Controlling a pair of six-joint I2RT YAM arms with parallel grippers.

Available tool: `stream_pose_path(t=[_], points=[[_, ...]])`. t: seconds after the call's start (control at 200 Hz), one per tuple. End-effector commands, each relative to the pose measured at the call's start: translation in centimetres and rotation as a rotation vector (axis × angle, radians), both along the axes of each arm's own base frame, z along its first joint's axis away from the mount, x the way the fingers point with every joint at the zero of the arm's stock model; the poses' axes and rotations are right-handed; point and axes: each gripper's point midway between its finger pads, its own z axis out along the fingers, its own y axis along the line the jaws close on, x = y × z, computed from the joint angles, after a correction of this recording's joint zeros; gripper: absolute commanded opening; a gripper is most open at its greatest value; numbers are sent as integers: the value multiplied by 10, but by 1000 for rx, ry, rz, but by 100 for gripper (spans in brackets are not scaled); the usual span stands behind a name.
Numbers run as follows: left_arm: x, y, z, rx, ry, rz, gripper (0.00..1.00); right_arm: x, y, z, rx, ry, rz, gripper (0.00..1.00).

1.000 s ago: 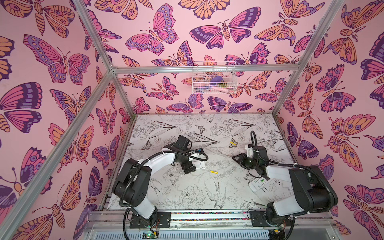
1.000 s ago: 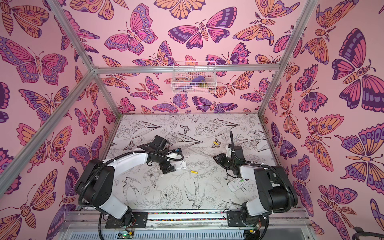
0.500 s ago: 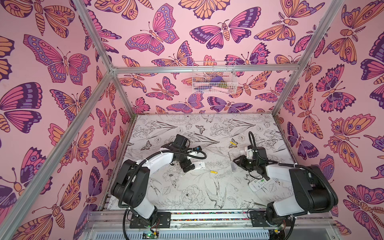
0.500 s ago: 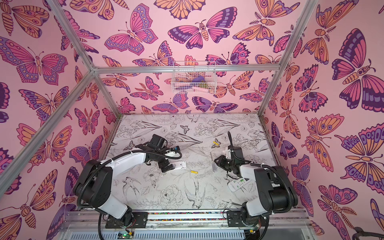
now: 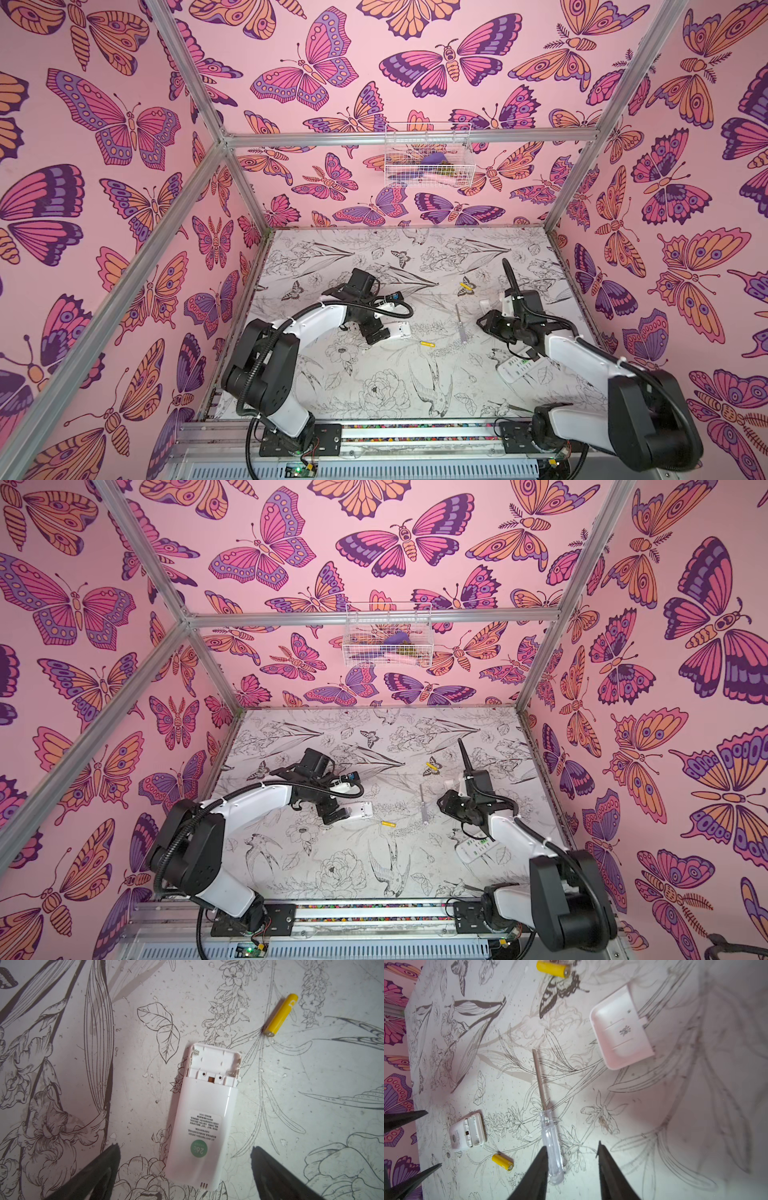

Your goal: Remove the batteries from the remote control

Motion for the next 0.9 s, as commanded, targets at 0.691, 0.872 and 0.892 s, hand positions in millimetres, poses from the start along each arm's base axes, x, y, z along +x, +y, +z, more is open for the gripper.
stream_pose_path(t=[0.691,0.872,0.892], points=[[-6,-7,-7,-34,36,0,100,-97,-107,15,-377,203,-455,99],[-10,-11,-25,19,61,-25,99,-98,-110,12,-388,206,-461,99],[-11,-12,-27,24,64,-28,100,-98,-110,13,-388,204,-461,99]])
